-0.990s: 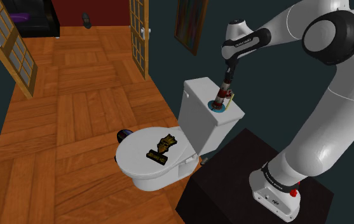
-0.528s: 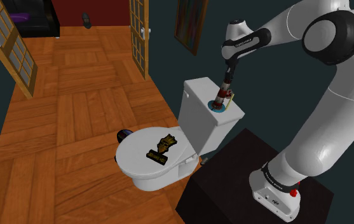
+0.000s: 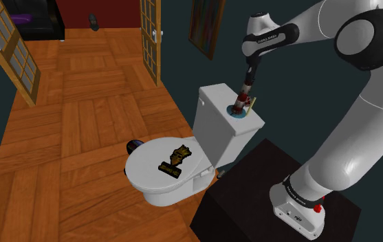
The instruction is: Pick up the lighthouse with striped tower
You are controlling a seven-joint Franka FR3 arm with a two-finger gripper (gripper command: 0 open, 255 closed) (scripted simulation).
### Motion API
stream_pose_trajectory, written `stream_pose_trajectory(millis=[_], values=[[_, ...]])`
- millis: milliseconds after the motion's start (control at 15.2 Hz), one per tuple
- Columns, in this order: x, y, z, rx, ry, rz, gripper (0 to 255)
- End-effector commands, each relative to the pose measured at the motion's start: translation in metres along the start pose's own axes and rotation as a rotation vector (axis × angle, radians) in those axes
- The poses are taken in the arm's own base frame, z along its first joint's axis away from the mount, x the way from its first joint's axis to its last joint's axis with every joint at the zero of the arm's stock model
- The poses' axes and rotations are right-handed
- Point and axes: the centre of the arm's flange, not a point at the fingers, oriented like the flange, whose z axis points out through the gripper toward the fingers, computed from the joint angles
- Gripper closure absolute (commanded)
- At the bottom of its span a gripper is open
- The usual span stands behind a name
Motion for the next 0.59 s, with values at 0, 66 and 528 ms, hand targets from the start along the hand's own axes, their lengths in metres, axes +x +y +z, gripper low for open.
stream_pose_trajectory(millis=[0, 66, 528], values=[[-0.002, 0.003, -0.011, -0.001, 0.001, 0.0, 255], [-0.003, 0.004, -0.016, -0.001, 0.001, 0.0, 255], [-0.009, 0.011, -0.042, -0.001, 0.001, 0.0, 255]])
